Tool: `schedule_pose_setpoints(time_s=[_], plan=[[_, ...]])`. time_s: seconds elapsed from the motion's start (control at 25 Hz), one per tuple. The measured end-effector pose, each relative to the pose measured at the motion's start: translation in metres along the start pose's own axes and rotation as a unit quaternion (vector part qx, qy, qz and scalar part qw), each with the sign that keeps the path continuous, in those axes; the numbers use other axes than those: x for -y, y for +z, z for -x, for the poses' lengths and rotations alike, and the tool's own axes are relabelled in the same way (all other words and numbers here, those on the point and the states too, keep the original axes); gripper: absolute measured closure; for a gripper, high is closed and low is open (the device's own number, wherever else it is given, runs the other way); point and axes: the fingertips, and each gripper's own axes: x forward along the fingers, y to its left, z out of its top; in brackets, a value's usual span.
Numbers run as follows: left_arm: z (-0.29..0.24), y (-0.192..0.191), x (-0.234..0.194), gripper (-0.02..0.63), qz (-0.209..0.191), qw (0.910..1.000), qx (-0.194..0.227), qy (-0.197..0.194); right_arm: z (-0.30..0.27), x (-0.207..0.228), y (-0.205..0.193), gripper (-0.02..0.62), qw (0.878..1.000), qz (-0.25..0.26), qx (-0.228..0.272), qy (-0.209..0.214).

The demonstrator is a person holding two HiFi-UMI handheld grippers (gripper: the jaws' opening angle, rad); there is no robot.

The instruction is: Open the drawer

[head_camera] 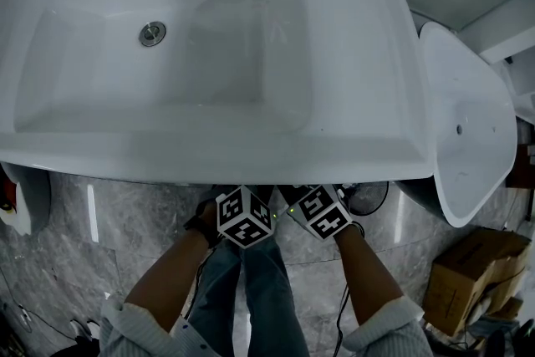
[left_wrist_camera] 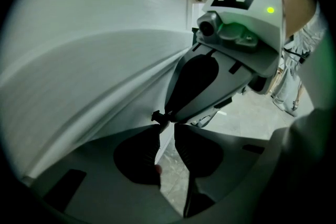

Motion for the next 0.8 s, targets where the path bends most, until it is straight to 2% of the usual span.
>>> schedule_pose_setpoints(time_s=[0.48, 0.52, 0.8], plan=[[0.005, -0.007, 0.009, 0.514, 0.011, 0.9999, 0.0, -0.007, 0.004, -0.012, -0.005, 0.558, 1.0, -0.014, -0.002, -0.002], [0.007, -0.009, 0.01, 0.549, 0.012, 0.9999, -0.002, -0.004, 0.004, -0.016, -0.005, 0.558, 1.0, -0.018, 0.001, -0.002], [0.013, -0.018, 0.02, 0.549, 0.013, 0.9999, -0.009, -0.003, 0.007, -0.03, -0.012, 0.557, 1.0, -0.029, 0.001, -0.008]])
